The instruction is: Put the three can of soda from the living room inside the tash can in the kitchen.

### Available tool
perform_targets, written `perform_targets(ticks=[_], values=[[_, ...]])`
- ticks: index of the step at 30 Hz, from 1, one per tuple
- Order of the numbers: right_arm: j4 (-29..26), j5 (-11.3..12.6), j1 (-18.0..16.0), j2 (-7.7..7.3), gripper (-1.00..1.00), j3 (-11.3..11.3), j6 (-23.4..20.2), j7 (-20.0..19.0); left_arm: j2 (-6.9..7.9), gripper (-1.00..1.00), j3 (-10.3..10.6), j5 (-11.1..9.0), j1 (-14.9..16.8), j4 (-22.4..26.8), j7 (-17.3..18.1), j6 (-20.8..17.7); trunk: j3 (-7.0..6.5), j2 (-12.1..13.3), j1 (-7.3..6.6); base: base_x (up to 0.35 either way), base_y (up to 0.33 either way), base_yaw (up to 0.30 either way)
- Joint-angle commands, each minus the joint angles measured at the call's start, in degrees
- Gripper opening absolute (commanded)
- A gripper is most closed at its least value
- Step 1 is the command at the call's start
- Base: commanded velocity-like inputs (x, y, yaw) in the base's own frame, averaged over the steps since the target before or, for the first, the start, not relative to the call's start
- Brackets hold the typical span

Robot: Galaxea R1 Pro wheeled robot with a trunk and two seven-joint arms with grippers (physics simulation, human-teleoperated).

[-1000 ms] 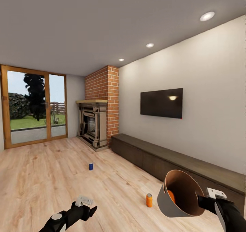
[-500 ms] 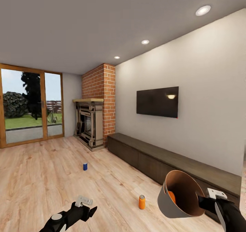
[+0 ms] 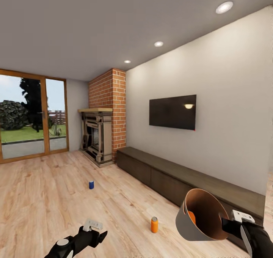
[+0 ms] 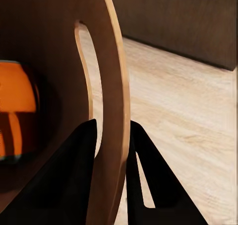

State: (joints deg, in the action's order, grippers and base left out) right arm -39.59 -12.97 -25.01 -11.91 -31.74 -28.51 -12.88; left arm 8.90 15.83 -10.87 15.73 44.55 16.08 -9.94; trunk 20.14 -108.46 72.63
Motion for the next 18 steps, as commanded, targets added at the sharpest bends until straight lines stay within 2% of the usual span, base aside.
perform_targets(ticks=[1, 4, 8, 18], values=[[0.0, 0.9, 0.0, 0.02, -1.0, -0.1, -0.1, -0.4, -0.01, 1.0, 0.0, 0.0, 0.0, -0.1, 0.0, 0.2, 0.07, 0.0, 0.0, 0.002, -0.002, -0.107], [0.0, 0.9, 0.0, 0.03, -1.0, -0.1, -0.1, -0.4, -0.05, 1.0, 0.0, 0.0, 0.0, -0.3, 0.1, 0.4, 0.3, 0.0, 0.0, 0.011, 0.051, -0.119], [0.0, 0.9, 0.0, 0.05, -1.0, -0.1, -0.1, -0.4, -0.28, 1.0, 0.1, 0.1, 0.1, -0.8, 0.3, 0.6, 0.6, 0.0, 0.0, 0.119, 0.219, -0.139], [0.1, 0.9, 0.0, 0.05, -1.0, -0.4, -0.1, -0.4, -0.37, 1.0, 0.3, 0.4, 0.2, -0.9, 0.5, 0.4, 1.31, 0.0, 0.0, 0.226, 0.245, -0.16]])
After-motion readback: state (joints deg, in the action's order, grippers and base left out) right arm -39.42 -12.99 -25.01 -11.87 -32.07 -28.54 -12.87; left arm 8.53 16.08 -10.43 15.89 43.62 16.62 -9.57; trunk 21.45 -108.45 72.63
